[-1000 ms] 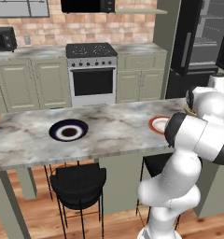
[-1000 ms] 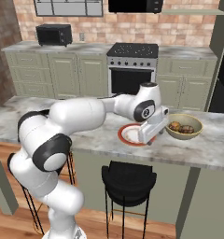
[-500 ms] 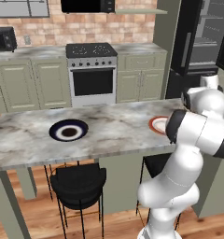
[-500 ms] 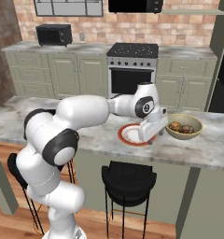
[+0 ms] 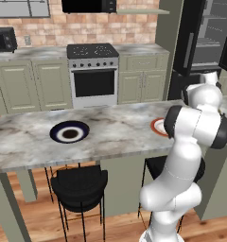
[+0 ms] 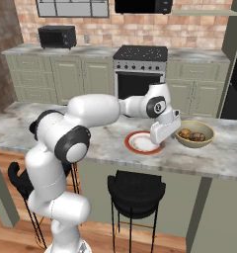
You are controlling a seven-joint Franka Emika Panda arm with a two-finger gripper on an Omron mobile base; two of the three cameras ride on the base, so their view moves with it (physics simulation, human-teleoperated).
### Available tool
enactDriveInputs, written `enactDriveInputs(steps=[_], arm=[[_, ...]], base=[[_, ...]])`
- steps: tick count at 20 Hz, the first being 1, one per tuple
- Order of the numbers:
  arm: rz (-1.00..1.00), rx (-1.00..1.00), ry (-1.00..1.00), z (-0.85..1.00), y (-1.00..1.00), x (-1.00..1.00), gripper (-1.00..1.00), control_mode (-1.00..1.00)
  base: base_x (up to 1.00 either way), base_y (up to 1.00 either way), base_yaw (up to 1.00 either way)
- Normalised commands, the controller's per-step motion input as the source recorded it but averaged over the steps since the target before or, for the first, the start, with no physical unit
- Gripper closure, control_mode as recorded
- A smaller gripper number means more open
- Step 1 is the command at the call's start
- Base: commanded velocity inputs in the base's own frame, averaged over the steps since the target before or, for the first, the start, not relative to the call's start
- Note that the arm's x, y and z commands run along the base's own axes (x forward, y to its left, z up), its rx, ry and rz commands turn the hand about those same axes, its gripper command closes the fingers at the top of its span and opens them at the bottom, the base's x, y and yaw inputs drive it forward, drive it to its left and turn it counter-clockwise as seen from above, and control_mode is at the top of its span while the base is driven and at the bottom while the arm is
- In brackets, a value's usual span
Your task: Pick the chicken drumstick and potato from their plates and place them in the bowl. Then put the bowl in the fridge.
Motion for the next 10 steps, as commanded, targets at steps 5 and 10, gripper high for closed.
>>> enactDriveInputs(steps=[5, 10], arm=[[0.0, 0.0, -0.08, -0.06, -0.17, 0.16, -1.0, -1.0], [0.0, 0.0, -0.04, -0.11, -0.05, 0.32, -1.0, -1.0]], base=[[0.0, 0.0, 0.0], [0.0, 0.0, 0.0]])
